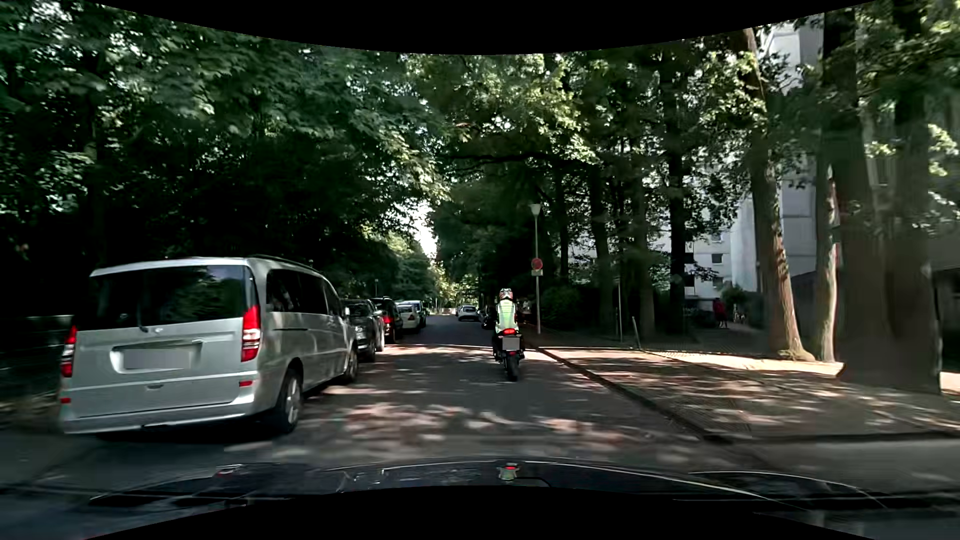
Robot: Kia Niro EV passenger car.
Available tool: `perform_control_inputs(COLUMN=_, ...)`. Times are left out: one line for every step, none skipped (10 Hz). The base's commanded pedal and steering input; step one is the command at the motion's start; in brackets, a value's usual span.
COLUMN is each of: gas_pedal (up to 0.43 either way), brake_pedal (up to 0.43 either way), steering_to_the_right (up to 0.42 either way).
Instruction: Follow the waypoints while adhering to traffic rules and regulations
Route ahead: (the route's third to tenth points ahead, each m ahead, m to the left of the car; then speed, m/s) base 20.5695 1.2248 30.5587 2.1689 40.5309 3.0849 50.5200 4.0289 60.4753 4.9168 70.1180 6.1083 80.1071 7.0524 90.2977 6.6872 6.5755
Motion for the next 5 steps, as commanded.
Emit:
perform_control_inputs(gas_pedal=0.13, brake_pedal=0.0, steering_to_the_right=0.008)
perform_control_inputs(gas_pedal=0.13, brake_pedal=0.0, steering_to_the_right=0.005)
perform_control_inputs(gas_pedal=0.13, brake_pedal=0.0, steering_to_the_right=-0.003)
perform_control_inputs(gas_pedal=0.13, brake_pedal=0.0, steering_to_the_right=-0.012)
perform_control_inputs(gas_pedal=0.13, brake_pedal=0.0, steering_to_the_right=-0.016)
